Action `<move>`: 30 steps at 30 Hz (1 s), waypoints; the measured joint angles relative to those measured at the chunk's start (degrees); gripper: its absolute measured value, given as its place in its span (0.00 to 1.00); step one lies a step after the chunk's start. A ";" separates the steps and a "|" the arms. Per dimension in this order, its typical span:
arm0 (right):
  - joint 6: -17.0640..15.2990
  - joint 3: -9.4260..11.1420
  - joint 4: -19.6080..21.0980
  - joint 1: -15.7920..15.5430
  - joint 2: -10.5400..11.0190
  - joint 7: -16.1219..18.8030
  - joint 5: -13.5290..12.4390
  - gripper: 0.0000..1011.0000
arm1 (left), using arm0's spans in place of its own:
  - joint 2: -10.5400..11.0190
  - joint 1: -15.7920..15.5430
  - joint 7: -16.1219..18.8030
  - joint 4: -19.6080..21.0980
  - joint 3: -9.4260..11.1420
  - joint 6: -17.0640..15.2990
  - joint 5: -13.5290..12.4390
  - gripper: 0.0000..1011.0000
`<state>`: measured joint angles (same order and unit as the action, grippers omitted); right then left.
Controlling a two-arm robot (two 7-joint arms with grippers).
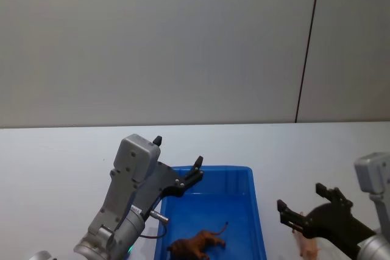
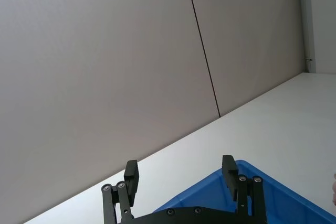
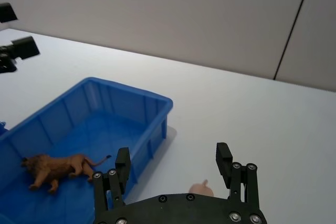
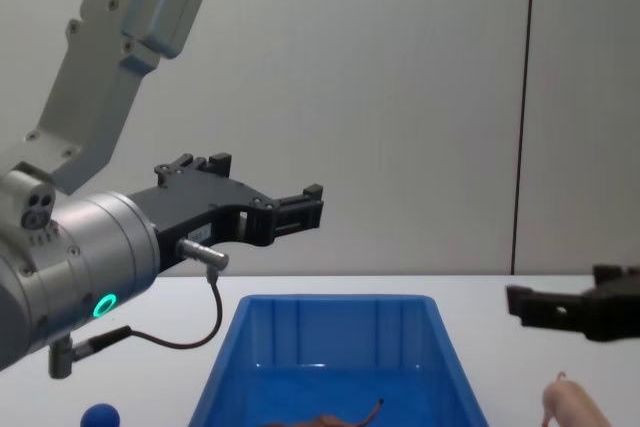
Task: Pick up the two dolls from the table and place them into the box.
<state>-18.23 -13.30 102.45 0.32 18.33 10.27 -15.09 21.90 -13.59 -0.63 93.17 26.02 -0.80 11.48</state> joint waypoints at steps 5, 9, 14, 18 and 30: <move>-1.14 0.58 0.37 -1.63 0.83 -1.96 -1.24 0.99 | 0.00 0.00 0.00 0.00 0.00 0.00 0.00 0.99; -1.76 0.79 0.36 -2.55 1.17 -2.99 -1.79 0.99 | 0.00 0.00 0.00 0.00 0.00 0.00 0.00 0.99; -2.37 0.88 -0.26 -3.42 1.33 -3.86 -2.13 0.99 | 0.00 0.00 0.00 0.00 0.00 0.00 0.00 0.99; -2.78 0.84 -1.16 -3.77 1.28 -4.25 -2.18 0.99 | 0.00 0.00 0.00 0.00 0.00 0.00 0.00 0.99; -3.75 -0.01 -4.74 -3.19 -0.03 -4.35 -1.10 0.99 | 0.00 0.00 0.00 0.00 0.00 0.00 0.00 0.99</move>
<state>-21.99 -13.31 97.71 -2.86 18.30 5.91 -16.20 21.90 -13.59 -0.63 93.17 26.02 -0.80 11.48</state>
